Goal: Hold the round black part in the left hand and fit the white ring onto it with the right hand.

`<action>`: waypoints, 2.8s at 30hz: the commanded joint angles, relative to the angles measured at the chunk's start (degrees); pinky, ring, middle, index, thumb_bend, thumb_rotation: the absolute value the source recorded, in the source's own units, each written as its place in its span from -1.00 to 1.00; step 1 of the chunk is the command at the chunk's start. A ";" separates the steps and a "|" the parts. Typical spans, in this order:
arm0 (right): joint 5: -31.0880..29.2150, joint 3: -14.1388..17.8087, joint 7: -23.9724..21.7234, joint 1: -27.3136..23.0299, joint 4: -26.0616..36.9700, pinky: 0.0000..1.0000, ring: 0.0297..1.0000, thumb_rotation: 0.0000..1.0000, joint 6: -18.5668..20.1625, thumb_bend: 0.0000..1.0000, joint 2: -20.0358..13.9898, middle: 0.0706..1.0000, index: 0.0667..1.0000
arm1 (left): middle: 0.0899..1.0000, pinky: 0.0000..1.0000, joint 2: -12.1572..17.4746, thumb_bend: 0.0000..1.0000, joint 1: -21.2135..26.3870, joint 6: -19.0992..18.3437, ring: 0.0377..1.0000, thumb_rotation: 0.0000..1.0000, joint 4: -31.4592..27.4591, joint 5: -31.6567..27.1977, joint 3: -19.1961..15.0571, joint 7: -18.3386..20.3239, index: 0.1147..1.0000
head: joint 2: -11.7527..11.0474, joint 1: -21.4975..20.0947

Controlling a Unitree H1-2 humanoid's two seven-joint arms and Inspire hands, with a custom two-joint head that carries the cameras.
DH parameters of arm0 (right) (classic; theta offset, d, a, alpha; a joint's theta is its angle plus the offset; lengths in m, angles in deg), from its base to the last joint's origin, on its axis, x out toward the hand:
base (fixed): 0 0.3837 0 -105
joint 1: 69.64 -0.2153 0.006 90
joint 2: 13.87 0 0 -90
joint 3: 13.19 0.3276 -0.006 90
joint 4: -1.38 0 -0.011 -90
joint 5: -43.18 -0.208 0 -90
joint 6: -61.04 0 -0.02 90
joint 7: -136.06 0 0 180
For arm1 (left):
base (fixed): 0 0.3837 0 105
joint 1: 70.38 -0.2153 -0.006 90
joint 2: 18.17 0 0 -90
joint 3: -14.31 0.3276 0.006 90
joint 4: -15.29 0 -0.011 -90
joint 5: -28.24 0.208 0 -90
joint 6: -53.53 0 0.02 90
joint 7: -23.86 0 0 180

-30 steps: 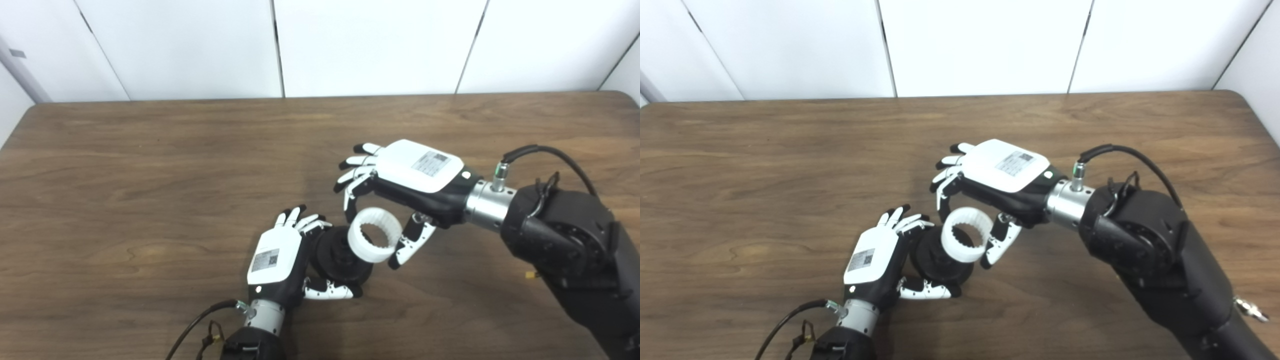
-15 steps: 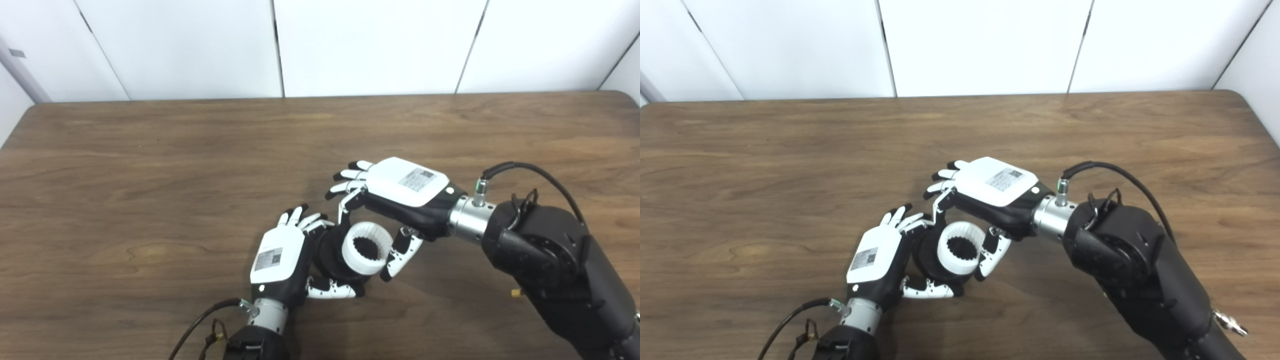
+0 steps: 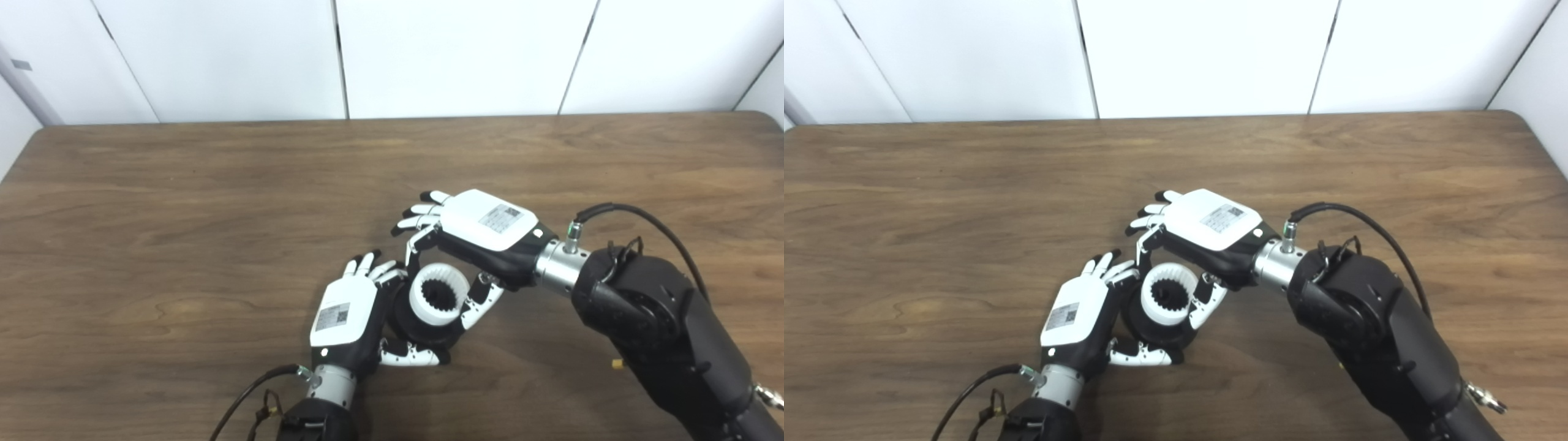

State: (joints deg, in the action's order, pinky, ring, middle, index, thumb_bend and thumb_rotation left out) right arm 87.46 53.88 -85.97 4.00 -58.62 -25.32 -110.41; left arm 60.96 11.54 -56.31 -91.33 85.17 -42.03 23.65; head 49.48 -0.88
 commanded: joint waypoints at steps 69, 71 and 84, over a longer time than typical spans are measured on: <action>-1.61 6.58 -4.85 -8.69 3.56 1.00 1.00 0.04 9.26 1.00 0.67 0.87 0.50 | 0.64 1.00 -2.47 0.04 0.78 -3.30 0.90 -0.85 0.88 6.40 2.77 4.67 -0.15 | 1.39 -0.43; -1.91 6.70 -4.64 -8.75 3.49 1.00 1.00 0.02 9.57 1.00 0.59 0.86 0.49 | 0.65 1.00 -2.41 0.04 0.90 -3.76 0.89 -0.84 0.88 8.07 2.85 5.92 -0.14 | 1.41 -0.49; -1.76 7.36 -3.37 -9.29 2.52 1.00 1.00 0.04 9.66 1.00 0.60 0.87 0.47 | 0.77 1.00 -3.44 0.99 1.31 -5.53 0.89 -0.09 0.21 14.95 1.57 15.03 0.68 | 1.40 -0.92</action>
State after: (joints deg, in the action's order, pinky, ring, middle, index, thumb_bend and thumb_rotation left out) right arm 85.47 60.16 -91.05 -2.46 -56.99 -15.77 -109.45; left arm 59.35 13.60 -60.13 -92.70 99.60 -40.64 35.02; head 50.80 -1.76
